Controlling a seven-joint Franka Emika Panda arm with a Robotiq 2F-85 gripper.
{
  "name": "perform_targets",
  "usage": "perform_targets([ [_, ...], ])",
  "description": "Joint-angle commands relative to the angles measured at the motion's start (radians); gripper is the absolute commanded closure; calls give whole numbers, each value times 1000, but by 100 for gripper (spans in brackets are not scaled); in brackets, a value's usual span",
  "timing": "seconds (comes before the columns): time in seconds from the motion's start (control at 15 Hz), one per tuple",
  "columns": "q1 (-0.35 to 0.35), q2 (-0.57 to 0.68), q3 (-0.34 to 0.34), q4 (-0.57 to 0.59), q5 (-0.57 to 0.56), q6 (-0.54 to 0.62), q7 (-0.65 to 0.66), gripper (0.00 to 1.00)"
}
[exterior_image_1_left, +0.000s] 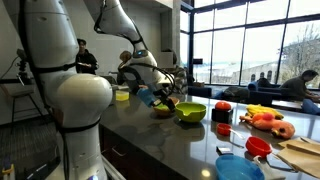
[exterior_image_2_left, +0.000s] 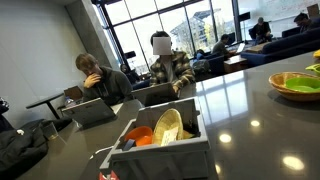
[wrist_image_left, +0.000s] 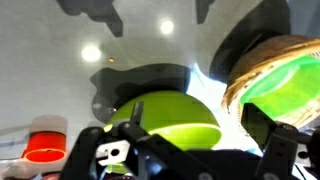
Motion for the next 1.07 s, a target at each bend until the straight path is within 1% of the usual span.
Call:
perform_targets([
  [0.0, -14, -120, -55, -14, 33, -117, 25, 0],
  [0.27, -35, -176, -122, -2, 39, -244, 70, 0],
  [0.6, -46, -170, -172, 7, 33, -320, 104, 0],
  [0.8, -51, -178, -213, 8, 58, -402, 106, 0],
  [1.0, -63, -181, -260, 4, 108, -481, 97, 0],
])
